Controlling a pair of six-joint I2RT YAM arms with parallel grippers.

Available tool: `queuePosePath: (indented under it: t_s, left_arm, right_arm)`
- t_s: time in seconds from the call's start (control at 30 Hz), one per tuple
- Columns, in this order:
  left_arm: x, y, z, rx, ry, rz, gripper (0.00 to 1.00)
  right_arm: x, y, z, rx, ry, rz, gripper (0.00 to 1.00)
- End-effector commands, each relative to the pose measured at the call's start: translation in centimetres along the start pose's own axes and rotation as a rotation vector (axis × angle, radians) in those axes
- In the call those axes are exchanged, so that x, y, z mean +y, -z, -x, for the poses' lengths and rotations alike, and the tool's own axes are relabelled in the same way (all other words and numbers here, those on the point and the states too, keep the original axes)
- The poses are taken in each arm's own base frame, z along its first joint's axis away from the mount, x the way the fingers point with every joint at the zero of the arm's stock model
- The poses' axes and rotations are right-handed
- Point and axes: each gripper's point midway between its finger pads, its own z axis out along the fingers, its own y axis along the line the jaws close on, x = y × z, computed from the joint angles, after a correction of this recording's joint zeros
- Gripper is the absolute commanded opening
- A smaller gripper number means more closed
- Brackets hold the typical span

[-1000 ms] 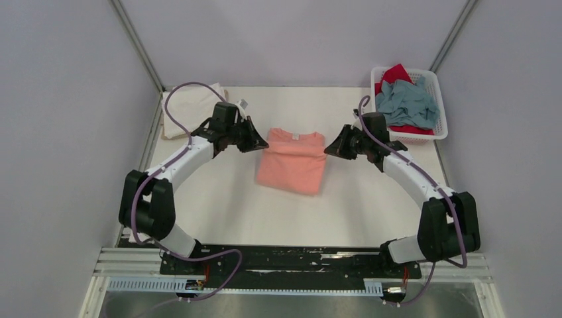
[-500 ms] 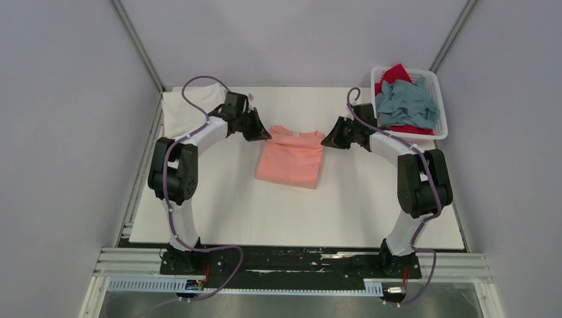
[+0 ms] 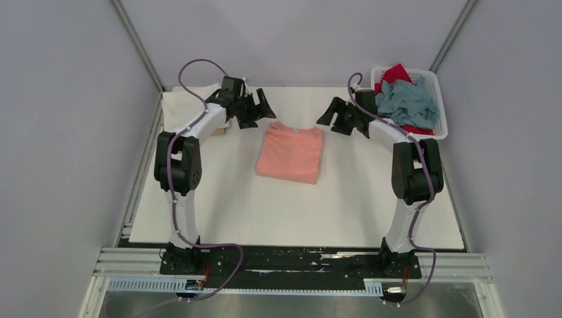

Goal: Fold and stack the t-shirts
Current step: Fold the long partially folded tshirt into a neat square, then smooth out wrinkles on the folded tshirt

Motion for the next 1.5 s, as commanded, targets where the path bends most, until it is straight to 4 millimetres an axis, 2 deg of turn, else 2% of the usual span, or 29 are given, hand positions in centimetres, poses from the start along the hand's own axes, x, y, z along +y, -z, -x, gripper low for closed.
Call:
queuePosePath:
  t_s: [0.0, 0.03, 0.07, 0.1, 0.13, 0.17, 0.2, 0.3, 0.4, 0.47, 0.5, 0.53, 0.57, 0.6, 0.63, 0.67, 0.7, 0.8, 0.9, 1.0, 1.07, 1.17, 1.27, 1.3, 1.33, 1.37, 1.4, 1.43, 1.47]
  left_arm:
    - [-3.9, 5.0, 2.2, -0.12, -0.069, -0.086, 1.0]
    - [-3.4, 4.8, 0.9, -0.098, -0.057, -0.089, 1.0]
    - [-4.9, 5.5, 0.6, -0.102, -0.076, -0.141, 1.0]
    - [-4.6, 5.2, -0.7, -0.071, -0.074, -0.149, 1.0]
    - [-5.7, 5.3, -1.9, -0.039, -0.091, -0.198, 1.0]
    - [-5.7, 5.0, -2.9, -0.01, -0.094, -0.21, 1.0]
    - [-6.6, 4.8, -4.0, 0.027, -0.11, -0.258, 1.0]
    - [-7.4, 3.7, -6.3, 0.107, -0.115, -0.329, 1.0]
    - [-7.2, 1.7, -6.3, 0.144, -0.113, -0.347, 1.0]
    - [-6.7, 0.0, -5.3, 0.138, -0.117, -0.31, 1.0]
    - [-5.1, -1.6, -5.4, 0.156, -0.097, -0.255, 1.0]
    - [-5.6, -1.9, -4.1, 0.126, -0.115, -0.255, 1.0]
    - [-3.8, -3.6, -4.1, 0.129, -0.093, -0.197, 1.0]
    - [-4.0, -4.0, -2.8, 0.103, -0.103, -0.187, 1.0]
    - [-1.6, -5.6, -3.3, 0.121, -0.074, -0.106, 1.0]
    - [-1.5, -6.0, -2.2, 0.101, -0.071, -0.089, 1.0]
    - [0.5, -7.3, -3.0, 0.135, -0.041, -0.04, 1.0]
    - [2.3, -8.4, -3.5, 0.166, 0.02, 0.001, 1.0]
    - [3.4, -7.7, -3.2, 0.14, 0.024, 0.062, 1.0]
    - [2.9, -6.7, -2.4, 0.112, 0.004, 0.067, 1.0]
    - [1.6, -5.7, -1.1, 0.082, -0.022, 0.045, 1.0]
    - [-1.7, -3.1, 2.1, 0.008, -0.083, 0.001, 1.0]
    - [-5.3, 0.7, 4.5, -0.077, -0.127, -0.055, 1.0]
    - [-5.4, 1.1, 4.2, -0.078, -0.121, -0.061, 1.0]
    - [-7.2, 2.9, 4.8, -0.117, -0.141, -0.103, 1.0]
    - [-6.7, 2.8, 3.7, -0.097, -0.127, -0.101, 1.0]
    - [-8.4, 4.3, 3.6, -0.123, -0.149, -0.147, 1.0]
    - [-7.5, 4.0, 2.0, -0.091, -0.131, -0.142, 1.0]
    - [-8.9, 4.9, 1.6, -0.105, -0.147, -0.19, 1.0]
  right_arm:
    - [4.7, 4.0, 2.4, -0.098, 0.096, 0.104, 0.79]
    - [5.5, 4.5, 1.3, -0.077, 0.103, 0.133, 0.86]
    - [6.2, 4.8, -0.2, -0.046, 0.107, 0.171, 0.93]
    - [7.0, 5.0, -1.8, -0.012, 0.114, 0.208, 0.99]
    - [7.4, 5.0, -3.6, 0.029, 0.109, 0.242, 1.0]
    - [8.1, 5.1, -4.8, 0.056, 0.101, 0.281, 1.0]
    - [8.8, 5.2, -5.6, 0.07, 0.099, 0.323, 1.0]
    - [9.0, 4.3, -6.3, 0.08, 0.058, 0.375, 1.0]
    - [8.6, 2.4, -5.9, 0.09, 0.046, 0.373, 1.0]
    - [7.5, 0.6, -4.7, 0.06, 0.047, 0.334, 1.0]
    - [6.8, -0.4, -3.9, 0.035, 0.052, 0.305, 1.0]
    - [5.9, -1.5, -3.1, 0.016, 0.046, 0.273, 0.99]
    - [5.0, -2.4, -2.7, 0.013, 0.035, 0.258, 0.99]
    - [4.4, -3.3, -1.9, 0.004, 0.033, 0.248, 0.99]
    - [3.4, -4.4, -1.9, 0.01, 0.02, 0.229, 0.99]
    - [2.4, -5.4, -2.1, 0.026, 0.009, 0.216, 0.98]
    - [1.3, -6.5, -2.5, 0.047, -0.005, 0.2, 0.98]
    - [-1.8, -9.1, -4.7, 0.112, -0.059, 0.149, 0.97]
    - [-2.8, -9.6, -5.2, 0.126, -0.075, 0.123, 0.97]
    - [-2.1, -8.8, -3.5, 0.094, -0.038, 0.106, 0.97]
    - [-0.7, -7.4, -1.2, 0.059, 0.011, 0.103, 0.98]
    - [2.5, -4.4, 2.3, -0.012, 0.075, 0.118, 1.0]
    - [5.2, -1.3, 3.6, -0.067, 0.08, 0.139, 1.0]
    - [6.2, -0.4, 3.2, -0.071, 0.08, 0.15, 1.0]
    - [6.7, 0.2, 2.0, -0.061, 0.083, 0.161, 1.0]
    - [7.6, 0.7, 0.9, -0.047, 0.09, 0.18, 1.0]
    - [8.5, 1.1, -0.8, -0.017, 0.095, 0.208, 1.0]
    - [9.4, 1.7, -2.2, 0.014, 0.095, 0.25, 1.0]
    - [9.8, 2.3, -3.7, 0.035, 0.081, 0.278, 1.0]
